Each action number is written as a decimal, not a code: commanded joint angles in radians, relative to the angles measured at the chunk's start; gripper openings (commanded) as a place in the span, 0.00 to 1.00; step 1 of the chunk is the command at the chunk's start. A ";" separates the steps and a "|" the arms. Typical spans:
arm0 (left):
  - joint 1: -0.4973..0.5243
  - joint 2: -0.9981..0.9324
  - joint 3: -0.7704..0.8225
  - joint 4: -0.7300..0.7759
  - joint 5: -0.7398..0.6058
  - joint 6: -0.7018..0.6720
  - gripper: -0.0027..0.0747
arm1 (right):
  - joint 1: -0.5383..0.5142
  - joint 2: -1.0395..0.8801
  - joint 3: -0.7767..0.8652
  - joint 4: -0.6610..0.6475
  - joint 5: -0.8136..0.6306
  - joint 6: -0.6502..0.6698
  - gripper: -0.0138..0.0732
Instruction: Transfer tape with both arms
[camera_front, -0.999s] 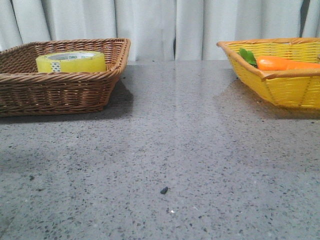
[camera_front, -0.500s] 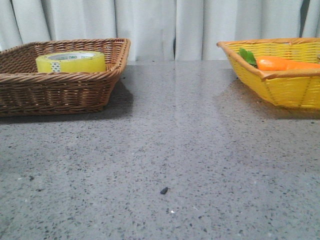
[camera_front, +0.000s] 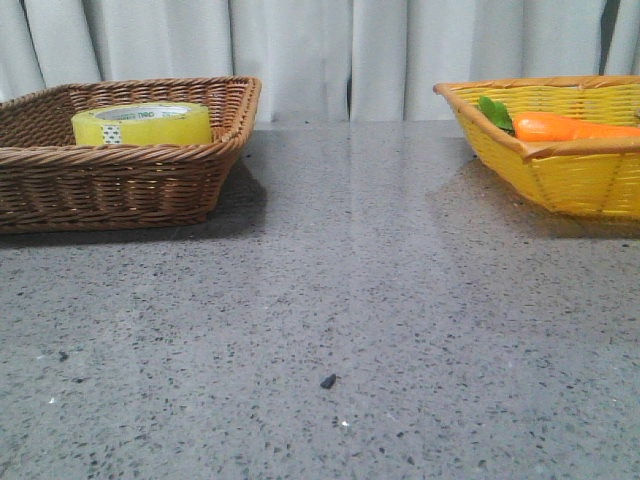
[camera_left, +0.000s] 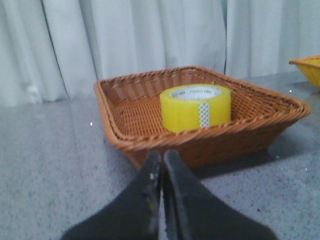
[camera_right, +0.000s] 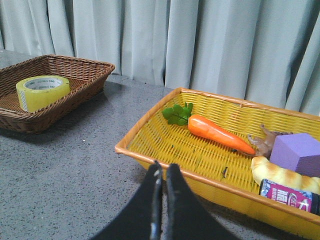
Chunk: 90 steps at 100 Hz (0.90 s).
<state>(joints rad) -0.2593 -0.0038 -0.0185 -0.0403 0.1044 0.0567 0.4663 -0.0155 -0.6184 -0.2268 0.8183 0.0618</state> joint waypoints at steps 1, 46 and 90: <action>0.022 -0.035 0.013 -0.059 -0.052 -0.010 0.01 | -0.004 -0.006 -0.019 -0.022 -0.084 -0.001 0.08; 0.044 -0.032 0.030 -0.117 0.190 -0.015 0.01 | -0.004 -0.006 -0.019 -0.022 -0.084 -0.001 0.08; 0.044 -0.032 0.030 -0.117 0.190 -0.015 0.01 | -0.004 -0.006 -0.019 -0.022 -0.084 -0.001 0.08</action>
<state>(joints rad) -0.2140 -0.0064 0.0020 -0.1419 0.3352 0.0507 0.4645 -0.0155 -0.6177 -0.2268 0.8162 0.0618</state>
